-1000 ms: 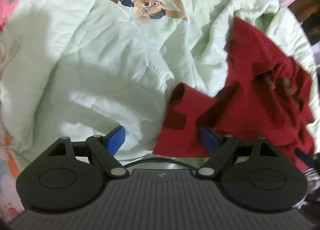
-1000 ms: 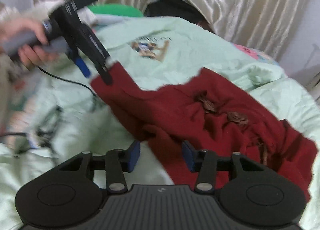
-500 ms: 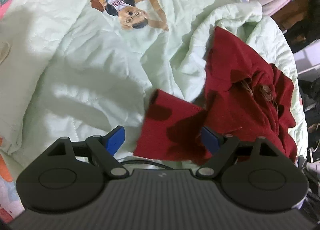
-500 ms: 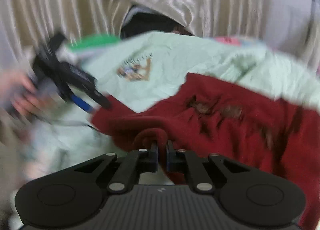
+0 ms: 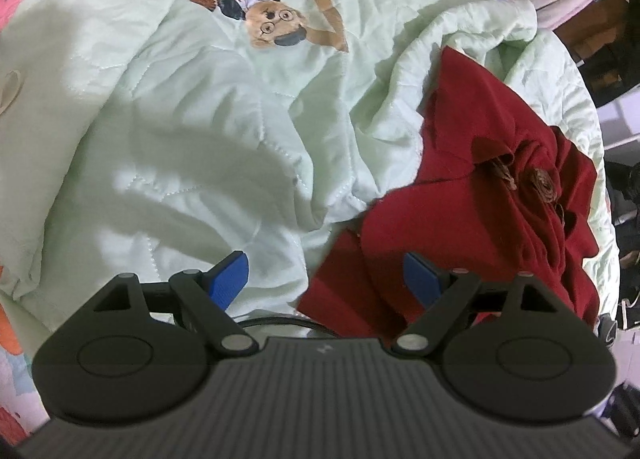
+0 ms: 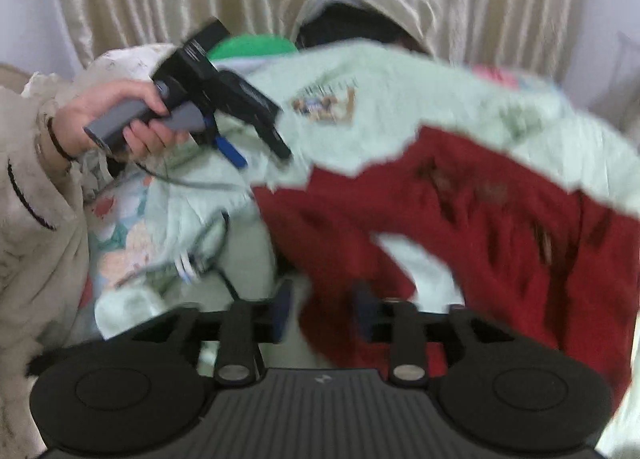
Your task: Fold large clothes
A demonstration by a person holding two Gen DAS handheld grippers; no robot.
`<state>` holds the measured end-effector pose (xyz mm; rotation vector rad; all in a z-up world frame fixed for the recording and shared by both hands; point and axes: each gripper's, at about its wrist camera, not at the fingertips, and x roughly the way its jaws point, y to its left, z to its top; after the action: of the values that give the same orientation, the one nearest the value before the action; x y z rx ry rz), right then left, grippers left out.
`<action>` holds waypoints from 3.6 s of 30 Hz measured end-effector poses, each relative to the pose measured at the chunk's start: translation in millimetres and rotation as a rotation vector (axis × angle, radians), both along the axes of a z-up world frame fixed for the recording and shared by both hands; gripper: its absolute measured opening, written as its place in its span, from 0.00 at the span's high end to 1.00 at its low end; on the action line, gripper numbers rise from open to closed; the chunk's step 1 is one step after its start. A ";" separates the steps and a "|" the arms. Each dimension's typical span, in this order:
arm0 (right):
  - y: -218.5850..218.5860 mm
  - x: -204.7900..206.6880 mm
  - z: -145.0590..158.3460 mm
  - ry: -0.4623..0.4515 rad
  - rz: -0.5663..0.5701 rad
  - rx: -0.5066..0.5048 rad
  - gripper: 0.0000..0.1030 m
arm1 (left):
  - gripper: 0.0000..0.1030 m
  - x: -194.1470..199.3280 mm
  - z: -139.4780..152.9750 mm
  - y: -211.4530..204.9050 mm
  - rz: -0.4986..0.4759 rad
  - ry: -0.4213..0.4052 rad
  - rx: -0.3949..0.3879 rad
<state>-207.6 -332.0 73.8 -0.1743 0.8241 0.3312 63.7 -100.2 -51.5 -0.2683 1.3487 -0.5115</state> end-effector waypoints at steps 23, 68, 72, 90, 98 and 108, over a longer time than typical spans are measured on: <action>-121.8 -74.8 39.1 -0.292 -0.557 0.667 0.90 | 0.06 -116.7 69.7 -83.1 -0.023 0.394 -0.745; -100.8 -96.8 10.6 -0.394 -0.131 0.231 0.22 | 0.97 -178.1 144.1 -45.1 -0.201 -0.634 -1.033; -151.7 -65.2 14.3 -0.370 0.022 0.437 0.22 | 0.97 -185.3 151.9 -39.8 -0.251 -0.673 -1.035; -282.4 -58.2 -21.6 -0.378 -0.381 0.892 0.97 | 0.37 -49.3 196.9 -317.5 -0.599 -0.508 -0.823; -297.0 -66.4 -71.4 -0.177 -0.671 0.839 0.81 | 0.38 -2.3 39.6 -341.8 -0.365 -0.169 -0.298; -231.6 -88.7 -66.4 -0.130 -0.675 0.627 0.45 | 0.26 -31.6 52.6 -226.7 -0.435 -0.186 -0.291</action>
<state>-296.3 -563.6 7.3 0.6528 0.5755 -0.0711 32.2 -326.9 1.1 -0.1576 1.1496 -1.0763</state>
